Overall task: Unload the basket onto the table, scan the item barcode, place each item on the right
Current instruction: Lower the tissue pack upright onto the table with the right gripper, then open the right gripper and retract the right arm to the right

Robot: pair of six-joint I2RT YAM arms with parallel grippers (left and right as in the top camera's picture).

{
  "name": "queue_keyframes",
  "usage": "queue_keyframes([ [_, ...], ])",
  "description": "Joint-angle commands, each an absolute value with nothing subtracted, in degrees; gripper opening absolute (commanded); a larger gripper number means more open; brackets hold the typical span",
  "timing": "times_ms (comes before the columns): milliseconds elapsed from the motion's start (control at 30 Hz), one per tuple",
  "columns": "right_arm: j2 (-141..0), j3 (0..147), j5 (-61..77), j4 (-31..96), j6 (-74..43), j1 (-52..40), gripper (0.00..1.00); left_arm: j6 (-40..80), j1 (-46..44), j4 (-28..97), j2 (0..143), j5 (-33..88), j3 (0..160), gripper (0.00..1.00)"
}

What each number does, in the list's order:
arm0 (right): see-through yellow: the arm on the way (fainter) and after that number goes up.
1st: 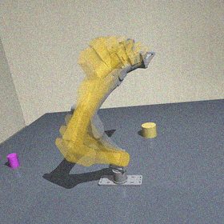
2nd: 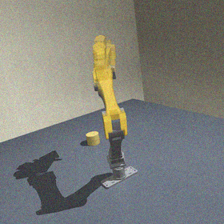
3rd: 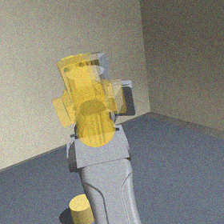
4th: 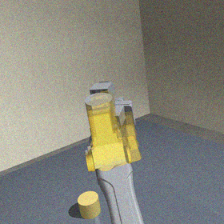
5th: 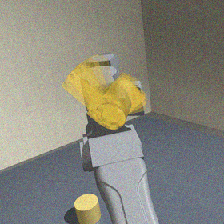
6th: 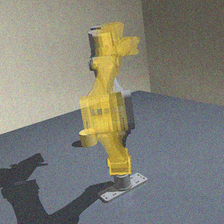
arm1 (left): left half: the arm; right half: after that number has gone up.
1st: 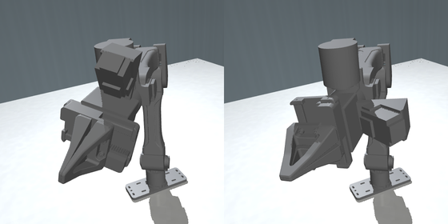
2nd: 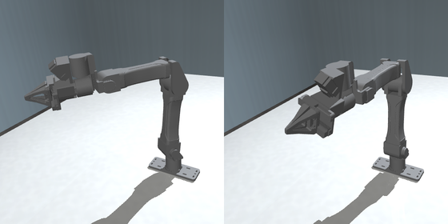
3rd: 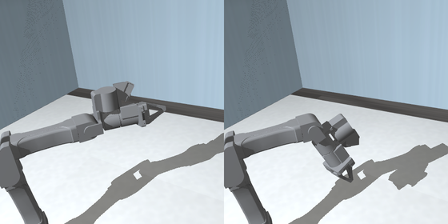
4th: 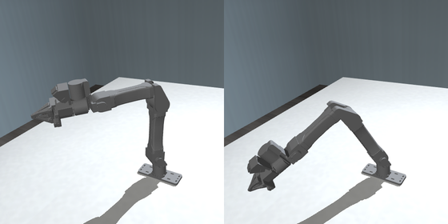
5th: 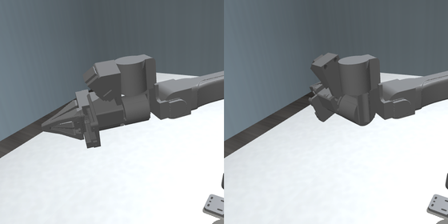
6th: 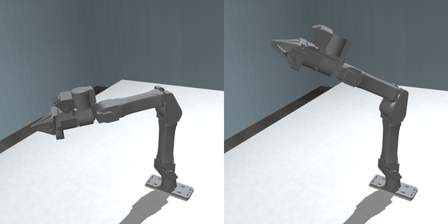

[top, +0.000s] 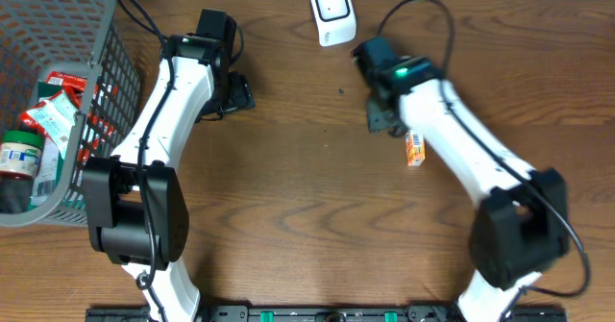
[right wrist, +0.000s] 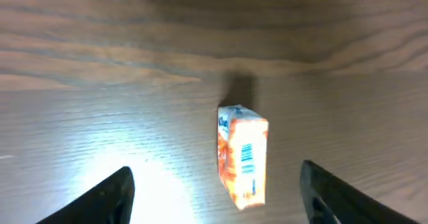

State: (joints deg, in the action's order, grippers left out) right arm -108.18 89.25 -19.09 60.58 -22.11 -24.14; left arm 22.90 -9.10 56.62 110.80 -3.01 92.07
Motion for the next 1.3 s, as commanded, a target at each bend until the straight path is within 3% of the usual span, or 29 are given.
queue_keyframes([
  [0,-105.5,90.3,-5.0,62.3,-19.0,-17.8,0.77,23.2,-9.0,56.9,111.4,-3.7,92.7,0.86],
  [233,-105.8,83.1,1.1,60.9,-15.9,-9.7,0.77,23.2,-9.0,56.9,111.4,-3.7,92.7,0.86],
  [700,-105.8,69.5,2.4,43.7,-13.2,-9.8,0.69,23.2,-9.0,56.9,111.4,-3.7,92.7,0.86],
  [767,-105.8,68.5,2.4,42.6,-13.2,-9.8,0.65,23.2,-9.0,56.9,111.4,-3.7,92.7,0.86],
  [867,-105.8,67.5,2.4,42.5,-13.2,-9.8,0.48,23.2,-9.0,56.9,111.4,-3.7,92.7,0.86],
  [933,-105.8,67.4,2.4,42.7,-13.2,-9.8,0.44,23.2,-9.0,56.9,111.4,-3.7,92.7,0.86],
  [1067,-105.8,67.4,2.4,42.6,-13.2,-9.8,0.13,23.2,-9.0,56.9,111.4,-3.7,92.7,0.86],
  [1200,-105.8,67.4,2.4,42.2,-13.2,-9.8,0.21,23.2,-9.0,56.9,111.4,-3.7,92.7,0.86],
  [1233,-105.8,67.4,2.4,42.2,-13.2,-9.8,0.36,23.2,-9.0,56.9,111.4,-3.7,92.7,0.86],
  [1267,-105.8,67.4,2.4,42.1,-13.2,-9.8,0.42,23.2,-9.0,56.9,111.4,-3.7,92.7,0.86],
])
